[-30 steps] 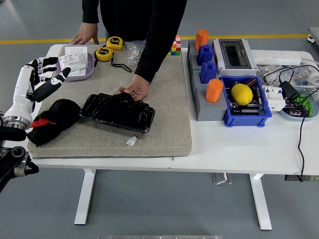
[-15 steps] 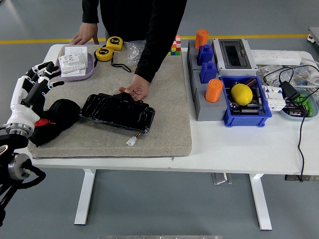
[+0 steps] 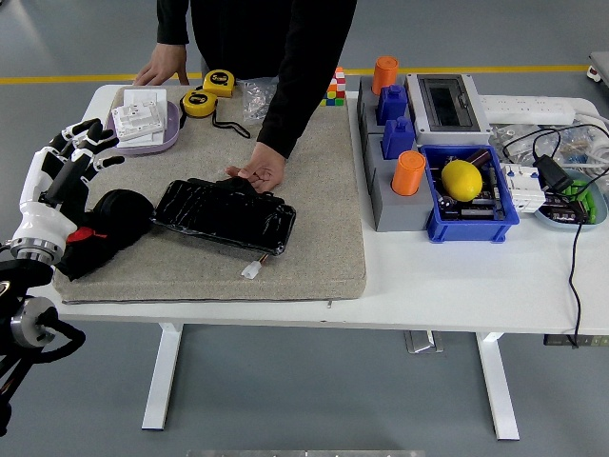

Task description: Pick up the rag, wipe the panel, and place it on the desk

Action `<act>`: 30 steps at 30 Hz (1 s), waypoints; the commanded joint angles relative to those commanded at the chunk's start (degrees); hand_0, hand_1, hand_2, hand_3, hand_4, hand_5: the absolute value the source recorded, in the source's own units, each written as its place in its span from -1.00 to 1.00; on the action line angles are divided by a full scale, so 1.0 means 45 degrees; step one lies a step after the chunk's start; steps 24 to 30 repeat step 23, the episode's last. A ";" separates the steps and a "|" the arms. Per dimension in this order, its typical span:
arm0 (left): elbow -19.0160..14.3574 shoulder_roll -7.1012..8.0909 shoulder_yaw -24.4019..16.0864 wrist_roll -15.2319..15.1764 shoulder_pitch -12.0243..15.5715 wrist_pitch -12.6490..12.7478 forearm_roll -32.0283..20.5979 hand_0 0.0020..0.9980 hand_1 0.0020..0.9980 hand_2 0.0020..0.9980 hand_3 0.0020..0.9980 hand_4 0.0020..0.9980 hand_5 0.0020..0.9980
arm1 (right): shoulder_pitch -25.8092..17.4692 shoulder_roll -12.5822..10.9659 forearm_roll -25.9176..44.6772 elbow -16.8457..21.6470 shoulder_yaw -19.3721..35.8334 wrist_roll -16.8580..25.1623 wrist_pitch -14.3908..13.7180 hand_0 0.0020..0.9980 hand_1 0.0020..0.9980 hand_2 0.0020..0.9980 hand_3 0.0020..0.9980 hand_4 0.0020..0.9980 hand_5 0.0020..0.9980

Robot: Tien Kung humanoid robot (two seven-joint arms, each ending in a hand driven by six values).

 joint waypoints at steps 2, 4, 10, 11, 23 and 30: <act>0.0001 0.0069 -0.0027 -0.0003 0.0000 -0.0017 -0.0014 -0.12 0.20 0.11 0.13 0.57 -0.37 | 0.0001 -0.0011 -0.0023 0.0006 0.0000 -0.0003 -0.0004 0.48 0.31 0.39 0.22 1.00 0.09; -0.0038 0.0122 -0.0060 0.0023 0.0009 -0.0013 -0.0036 -0.12 0.15 0.10 0.13 0.57 -0.38 | 0.0011 -0.0023 -0.0036 0.0007 -0.0006 -0.0007 -0.0003 0.48 0.31 0.39 0.22 1.00 0.10; -0.0263 0.0262 -0.0126 0.0116 -0.0029 -0.0079 -0.0054 -0.12 0.13 0.10 0.13 0.57 -0.39 | 0.0058 -0.0044 -0.0072 0.0033 0.0053 -0.0007 -0.0012 0.48 0.31 0.39 0.22 1.00 0.09; -0.0302 0.0298 -0.0123 0.0116 -0.0038 -0.0085 -0.0071 -0.12 0.13 0.10 0.13 0.57 -0.39 | 0.0068 -0.0041 -0.0081 0.0031 0.0069 -0.0007 -0.0015 0.48 0.31 0.39 0.22 1.00 0.09; -0.0243 0.0402 -0.0201 0.0141 -0.0113 -0.0073 -0.0115 -0.12 0.12 0.10 0.14 0.56 -0.40 | 0.0043 0.0039 -0.0062 0.0022 0.0178 0.0046 -0.0024 0.49 0.31 0.39 0.22 1.00 0.09; -0.0243 0.0402 -0.0201 0.0141 -0.0113 -0.0073 -0.0115 -0.12 0.12 0.10 0.14 0.56 -0.40 | 0.0043 0.0039 -0.0062 0.0022 0.0178 0.0046 -0.0024 0.49 0.31 0.39 0.22 1.00 0.09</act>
